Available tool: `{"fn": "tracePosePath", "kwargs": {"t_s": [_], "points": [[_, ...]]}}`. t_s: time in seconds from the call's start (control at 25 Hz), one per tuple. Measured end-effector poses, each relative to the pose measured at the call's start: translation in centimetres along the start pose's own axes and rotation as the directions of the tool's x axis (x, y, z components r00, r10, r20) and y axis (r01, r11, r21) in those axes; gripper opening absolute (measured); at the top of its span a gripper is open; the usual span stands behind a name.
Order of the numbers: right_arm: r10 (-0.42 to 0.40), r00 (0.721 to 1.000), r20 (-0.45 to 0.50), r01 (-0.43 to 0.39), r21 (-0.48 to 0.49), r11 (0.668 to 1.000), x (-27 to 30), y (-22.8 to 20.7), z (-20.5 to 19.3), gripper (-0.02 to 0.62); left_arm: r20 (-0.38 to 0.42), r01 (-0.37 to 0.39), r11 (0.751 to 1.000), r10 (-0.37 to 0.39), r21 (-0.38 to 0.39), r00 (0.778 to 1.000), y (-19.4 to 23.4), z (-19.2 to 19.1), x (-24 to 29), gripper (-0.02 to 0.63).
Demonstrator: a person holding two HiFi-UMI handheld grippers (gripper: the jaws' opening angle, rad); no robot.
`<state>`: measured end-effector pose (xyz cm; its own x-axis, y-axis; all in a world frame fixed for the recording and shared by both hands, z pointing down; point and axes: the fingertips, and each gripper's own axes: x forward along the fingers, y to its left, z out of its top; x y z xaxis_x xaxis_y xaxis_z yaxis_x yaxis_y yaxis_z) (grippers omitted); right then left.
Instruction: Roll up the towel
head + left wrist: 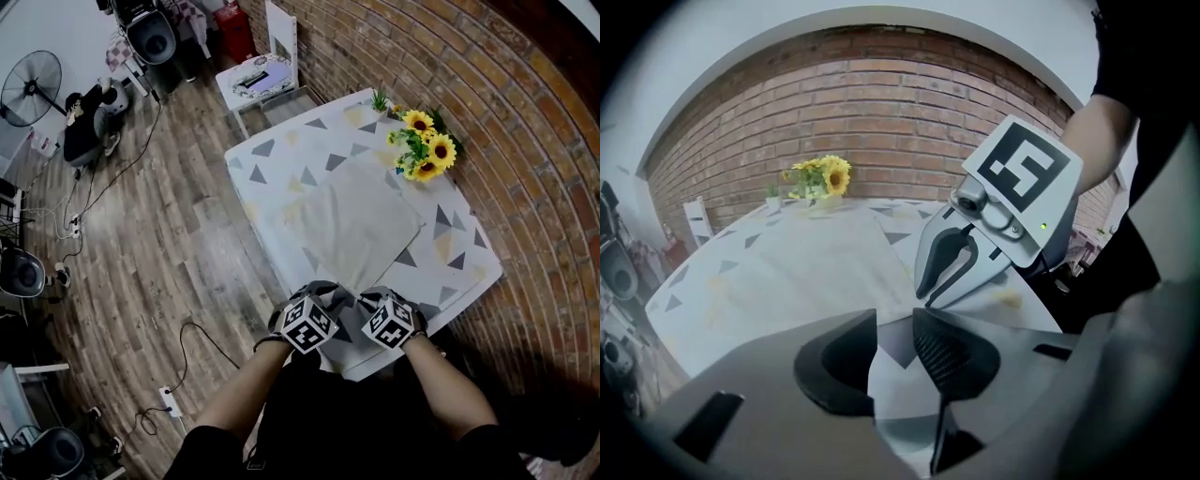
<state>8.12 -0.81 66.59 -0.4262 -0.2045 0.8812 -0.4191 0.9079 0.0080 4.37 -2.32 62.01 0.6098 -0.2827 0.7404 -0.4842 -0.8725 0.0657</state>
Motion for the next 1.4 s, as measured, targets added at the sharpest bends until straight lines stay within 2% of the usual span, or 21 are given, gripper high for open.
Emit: {"fn": "tracePosePath", "kwargs": {"t_s": [0.16, 0.36, 0.48, 0.64, 0.8, 0.84, 1.16, 1.4], "points": [[0.013, 1.0, 0.003, -0.013, -0.015, 1.0, -0.2, 0.4, -0.2, 0.017, -0.025, -0.004, 0.999, 0.005, 0.041, 1.0, -0.3, -0.1, 0.4, 0.132], [-0.012, 0.999, 0.03, 0.012, -0.012, 1.0, -0.7, 0.4, -0.4, 0.017, -0.044, 0.0, 0.996, 0.004, 0.092, 0.999, -0.8, -0.3, 0.7, 0.132], [-0.014, 1.0, 0.028, 0.014, 0.004, 1.0, -0.4, -0.2, -0.3, 0.099, -0.06, 0.004, 0.996, 0.002, 0.091, 0.998, -0.9, -0.5, 0.8, 0.132], [0.017, 1.0, 0.011, -0.017, 0.002, 1.0, 0.2, -0.4, -0.2, 0.112, -0.055, 0.003, 0.996, 0.002, 0.087, 0.999, -0.9, -0.2, 0.9, 0.132], [0.033, 0.999, 0.023, -0.033, 0.005, 0.999, 0.1, 0.0, -0.3, 0.065, -0.065, 0.012, 0.995, -0.006, 0.101, 0.998, -0.8, -0.3, 1.4, 0.132], [0.029, 0.999, 0.024, -0.029, 0.005, 1.0, 0.1, 0.1, -0.3, 0.033, -0.07, 0.016, 0.994, -0.009, 0.107, 0.998, -0.8, -0.4, 1.6, 0.132], [0.06, 0.995, 0.076, -0.061, 0.015, 0.998, -1.6, 0.6, 0.8, 0.023, -0.088, 0.051, 0.984, -0.036, 0.17, 0.995, -1.2, -0.6, 2.1, 0.141], [0.107, 0.99, 0.093, -0.11, 0.028, 0.994, -2.6, 2.3, 1.0, 0.021, -0.128, 0.066, 0.953, -0.029, 0.296, 0.991, -1.9, -1.0, 2.4, 0.141]]}}
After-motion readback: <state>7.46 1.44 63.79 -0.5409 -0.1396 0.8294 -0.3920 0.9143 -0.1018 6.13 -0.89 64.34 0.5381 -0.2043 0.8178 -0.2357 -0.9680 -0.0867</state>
